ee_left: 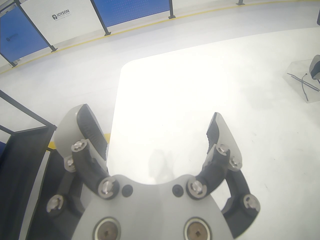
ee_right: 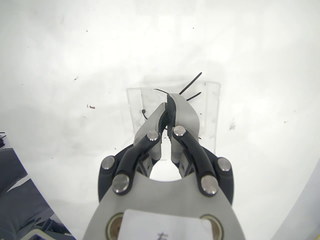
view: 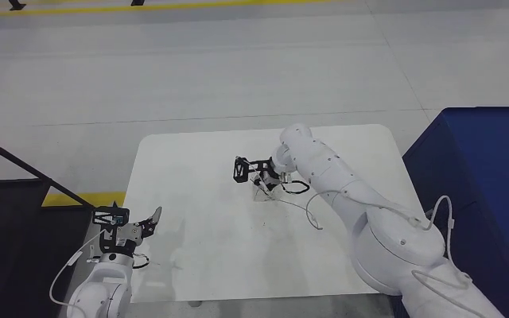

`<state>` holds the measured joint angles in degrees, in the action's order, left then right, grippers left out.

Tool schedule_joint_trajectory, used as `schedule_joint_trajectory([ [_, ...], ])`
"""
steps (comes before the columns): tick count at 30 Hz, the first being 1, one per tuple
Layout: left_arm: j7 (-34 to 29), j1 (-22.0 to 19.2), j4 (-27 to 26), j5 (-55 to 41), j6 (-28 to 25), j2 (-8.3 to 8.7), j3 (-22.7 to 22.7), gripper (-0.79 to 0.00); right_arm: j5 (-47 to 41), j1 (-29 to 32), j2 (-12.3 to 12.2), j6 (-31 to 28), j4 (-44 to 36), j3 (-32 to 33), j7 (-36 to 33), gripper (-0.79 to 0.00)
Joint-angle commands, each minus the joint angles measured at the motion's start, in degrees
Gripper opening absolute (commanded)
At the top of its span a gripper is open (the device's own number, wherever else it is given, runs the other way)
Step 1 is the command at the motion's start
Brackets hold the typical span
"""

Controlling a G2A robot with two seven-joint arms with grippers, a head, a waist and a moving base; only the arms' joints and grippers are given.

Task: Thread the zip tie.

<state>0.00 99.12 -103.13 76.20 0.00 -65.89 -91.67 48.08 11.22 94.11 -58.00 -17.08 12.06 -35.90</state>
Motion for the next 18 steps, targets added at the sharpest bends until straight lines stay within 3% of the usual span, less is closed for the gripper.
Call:
schedule_joint_trajectory([
  [1,0.0,0.0,0.0,0.0,0.0,0.00,0.0,0.000,-2.7,0.1,-0.5,0.0,-0.6,-0.1,-1.9,-0.714],
  [2,0.0,0.0,0.0,0.0,0.0,0.00,0.0,0.000,-4.1,0.1,-0.7,0.0,-1.0,-0.2,-2.9,-0.616],
  [3,0.0,0.0,0.0,0.0,0.0,0.00,0.0,0.000,-5.4,0.1,-0.9,0.0,-1.4,-0.3,-4.0,-0.573],
  [10,0.0,0.0,0.0,0.0,0.0,0.00,0.0,0.000,-13.6,-0.1,-2.4,0.0,-2.8,-0.9,-10.2,-0.560],
  [18,0.0,0.0,0.0,0.0,0.0,0.00,0.0,0.000,-16.0,-0.1,-3.2,0.0,-3.2,-2.3,-10.4,-0.603],
])
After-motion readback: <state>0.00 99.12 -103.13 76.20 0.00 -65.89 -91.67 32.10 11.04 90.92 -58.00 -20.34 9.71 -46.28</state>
